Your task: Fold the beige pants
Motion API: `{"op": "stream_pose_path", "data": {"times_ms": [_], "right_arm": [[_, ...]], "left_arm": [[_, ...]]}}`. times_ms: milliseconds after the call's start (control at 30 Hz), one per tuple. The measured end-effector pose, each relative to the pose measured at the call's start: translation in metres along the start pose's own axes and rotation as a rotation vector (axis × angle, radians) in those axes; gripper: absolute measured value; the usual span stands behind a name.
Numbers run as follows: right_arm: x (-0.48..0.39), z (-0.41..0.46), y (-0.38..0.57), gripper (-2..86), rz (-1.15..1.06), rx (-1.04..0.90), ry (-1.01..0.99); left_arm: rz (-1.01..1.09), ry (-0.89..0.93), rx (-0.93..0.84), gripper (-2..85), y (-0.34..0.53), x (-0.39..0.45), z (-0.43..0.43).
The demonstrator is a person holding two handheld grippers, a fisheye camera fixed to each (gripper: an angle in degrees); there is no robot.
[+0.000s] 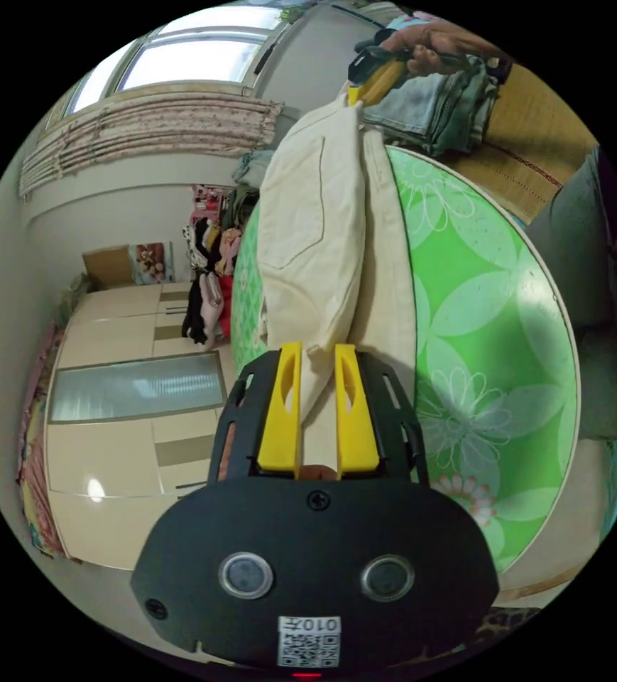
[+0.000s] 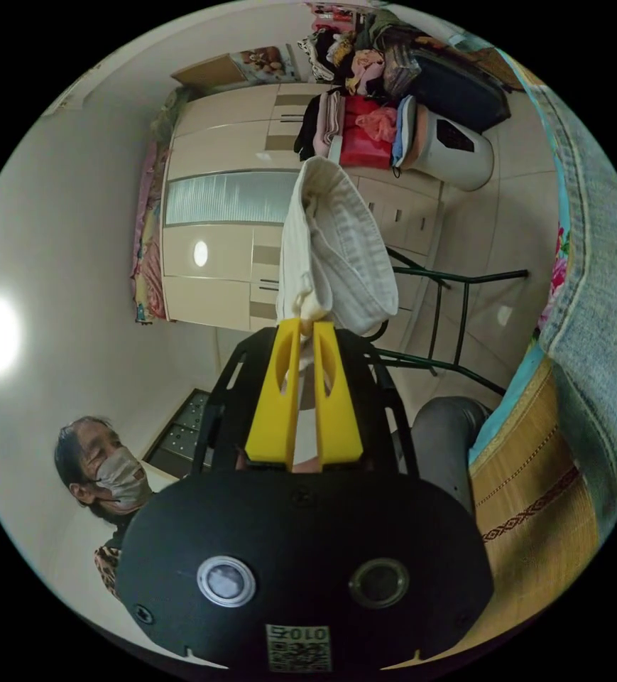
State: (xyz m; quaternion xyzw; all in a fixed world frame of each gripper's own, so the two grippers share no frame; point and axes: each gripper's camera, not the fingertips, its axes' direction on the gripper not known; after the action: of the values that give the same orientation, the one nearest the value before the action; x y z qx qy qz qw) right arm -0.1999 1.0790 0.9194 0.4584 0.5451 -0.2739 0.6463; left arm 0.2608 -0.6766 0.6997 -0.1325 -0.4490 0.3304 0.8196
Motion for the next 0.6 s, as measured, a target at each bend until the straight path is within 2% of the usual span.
{"op": "stream_pose_path", "data": {"times_ms": [300,433,600], "right_arm": [[0.03,-0.013,0.011,5.2,0.011,-0.007,-0.018],[0.034,-0.019,0.012,5.1,0.0,0.003,0.0],[-0.004,-0.027,0.009,5.1,-0.155,-0.022,-0.019]], "left_arm": [[0.176,0.047,-0.009,2.3,-0.05,0.004,-0.008],[0.132,0.104,-0.032,0.8,-0.065,-0.013,-0.012],[0.033,0.011,-0.017,0.2,-0.063,-0.051,-0.056]]}}
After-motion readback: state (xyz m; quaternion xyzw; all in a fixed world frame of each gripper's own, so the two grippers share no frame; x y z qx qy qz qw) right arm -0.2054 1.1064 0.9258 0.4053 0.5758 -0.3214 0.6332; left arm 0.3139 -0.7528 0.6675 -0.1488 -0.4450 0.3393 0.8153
